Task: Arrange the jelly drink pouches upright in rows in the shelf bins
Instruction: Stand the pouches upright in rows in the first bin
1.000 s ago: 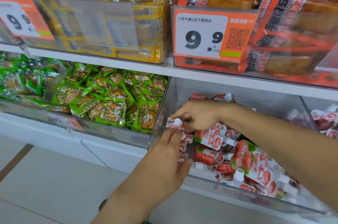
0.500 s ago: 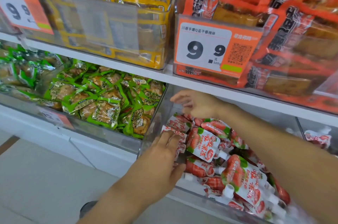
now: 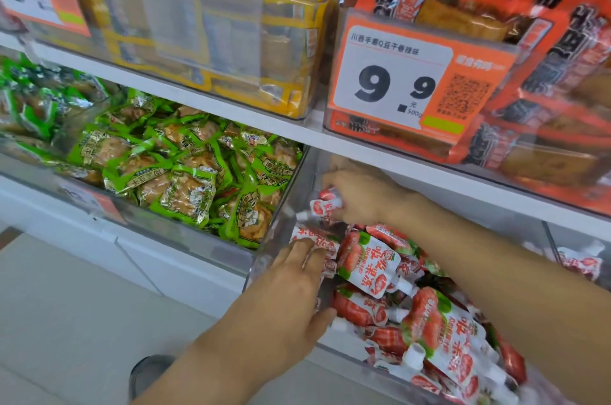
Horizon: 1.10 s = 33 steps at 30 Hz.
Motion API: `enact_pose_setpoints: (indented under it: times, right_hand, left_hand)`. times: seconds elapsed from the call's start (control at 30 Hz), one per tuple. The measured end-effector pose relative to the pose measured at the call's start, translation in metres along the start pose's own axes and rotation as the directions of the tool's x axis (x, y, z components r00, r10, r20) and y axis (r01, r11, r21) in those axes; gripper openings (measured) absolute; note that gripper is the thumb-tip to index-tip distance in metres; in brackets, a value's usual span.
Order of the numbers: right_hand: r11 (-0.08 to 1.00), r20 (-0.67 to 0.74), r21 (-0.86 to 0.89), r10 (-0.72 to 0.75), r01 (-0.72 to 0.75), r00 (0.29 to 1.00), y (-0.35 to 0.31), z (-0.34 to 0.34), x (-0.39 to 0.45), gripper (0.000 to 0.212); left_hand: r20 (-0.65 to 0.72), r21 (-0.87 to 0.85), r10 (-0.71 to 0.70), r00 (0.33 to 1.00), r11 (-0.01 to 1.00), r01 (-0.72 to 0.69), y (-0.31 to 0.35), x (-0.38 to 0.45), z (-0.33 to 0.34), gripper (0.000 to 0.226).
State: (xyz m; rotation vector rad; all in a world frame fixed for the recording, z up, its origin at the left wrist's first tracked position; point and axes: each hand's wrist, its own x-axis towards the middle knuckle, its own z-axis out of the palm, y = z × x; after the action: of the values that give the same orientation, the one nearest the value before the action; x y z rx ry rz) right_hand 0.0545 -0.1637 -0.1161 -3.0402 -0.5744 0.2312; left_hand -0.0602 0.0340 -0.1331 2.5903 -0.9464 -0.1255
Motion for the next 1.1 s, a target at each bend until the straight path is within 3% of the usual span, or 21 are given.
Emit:
enact_pose_setpoints:
  times: [0.13,0.2,0.27,0.37,0.5,0.67,0.9,1.03,1.1]
  right_hand:
    - [0.991,-0.212,-0.127,0.019,-0.047,0.977,-0.001,0.000,-0.018,0.031]
    - [0.997,-0.302,0.012,0.077,-0.077,0.950,-0.002,0.002,-0.024,0.027]
    - [0.952,-0.310,0.277,0.216,-0.130,0.926,-0.005,0.005,-0.026,0.035]
    - [0.831,-0.236,0.534,0.324,-0.156,0.916,-0.012,0.010,-0.021,0.038]
    - [0.919,0.047,0.365,0.139,-0.146,0.989,-0.015,0.015,-0.016,0.042]
    - [0.934,0.067,0.340,0.090,-0.108,0.994,-0.006,0.012,-0.010,0.033]
    - [0.948,0.275,0.314,-0.031,-0.059,0.961,-0.008,0.003,-0.003,0.027]
    - [0.888,0.418,0.440,-0.068,-0.136,0.906,-0.004,-0.004,-0.001,0.052]
    - [0.901,0.455,0.418,-0.100,-0.113,0.885,-0.002,-0.006,-0.002,0.067]
  left_hand:
    - [0.002,-0.002,0.002,1.000,1.000,-0.002,0.002,0.001,-0.001,0.065]
    - [0.002,-0.008,0.005,1.000,1.000,-0.005,0.001,0.001,0.000,0.065]
    - [0.006,-0.012,0.001,1.000,1.000,-0.001,0.001,0.001,0.001,0.067]
    - [0.011,-0.027,-0.006,1.000,1.000,0.007,0.001,0.001,0.001,0.066]
    - [-0.020,-0.057,0.000,1.000,0.998,-0.002,0.002,-0.006,-0.004,0.065]
    - [-0.074,-0.088,-0.043,0.996,0.995,0.036,0.004,-0.024,-0.013,0.063]
    - [-0.016,-0.093,-0.069,0.998,0.993,0.067,0.003,-0.040,-0.015,0.060]
    - [0.002,-0.082,-0.066,0.998,0.994,0.066,0.001,-0.039,-0.018,0.062]
    - [-0.013,-0.089,-0.062,0.998,0.994,0.061,0.001,-0.038,-0.019,0.058]
